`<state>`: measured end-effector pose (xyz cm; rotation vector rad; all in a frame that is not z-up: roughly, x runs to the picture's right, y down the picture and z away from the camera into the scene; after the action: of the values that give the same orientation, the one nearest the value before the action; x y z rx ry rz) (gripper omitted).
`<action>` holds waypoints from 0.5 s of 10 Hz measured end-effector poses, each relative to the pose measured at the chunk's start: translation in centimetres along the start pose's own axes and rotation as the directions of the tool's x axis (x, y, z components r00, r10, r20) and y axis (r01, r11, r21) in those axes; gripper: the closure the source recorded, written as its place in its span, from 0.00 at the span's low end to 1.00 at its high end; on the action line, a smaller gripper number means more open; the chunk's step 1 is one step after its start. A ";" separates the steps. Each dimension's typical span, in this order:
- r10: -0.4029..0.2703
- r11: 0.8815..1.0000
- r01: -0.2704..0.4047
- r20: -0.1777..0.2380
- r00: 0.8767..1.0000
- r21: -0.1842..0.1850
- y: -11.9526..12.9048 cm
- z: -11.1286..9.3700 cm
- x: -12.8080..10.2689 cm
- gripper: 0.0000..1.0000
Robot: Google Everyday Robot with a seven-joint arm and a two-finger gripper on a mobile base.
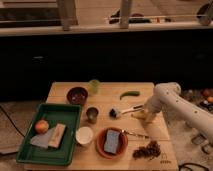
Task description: Place banana in paper cup
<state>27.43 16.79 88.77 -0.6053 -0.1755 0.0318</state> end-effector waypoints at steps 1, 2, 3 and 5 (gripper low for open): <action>0.005 1.000 -0.005 0.001 1.000 0.002 0.0 0.0 0.2 0.72; 0.006 1.000 -0.006 0.001 1.000 0.003 0.0 0.0 0.2 0.80; 0.006 1.000 -0.006 0.001 1.000 0.003 -0.1 -0.1 0.2 0.90; -0.005 1.000 0.005 0.002 1.000 0.005 -0.1 -0.4 0.2 1.00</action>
<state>27.72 16.52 88.51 -0.5998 -0.1790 0.0285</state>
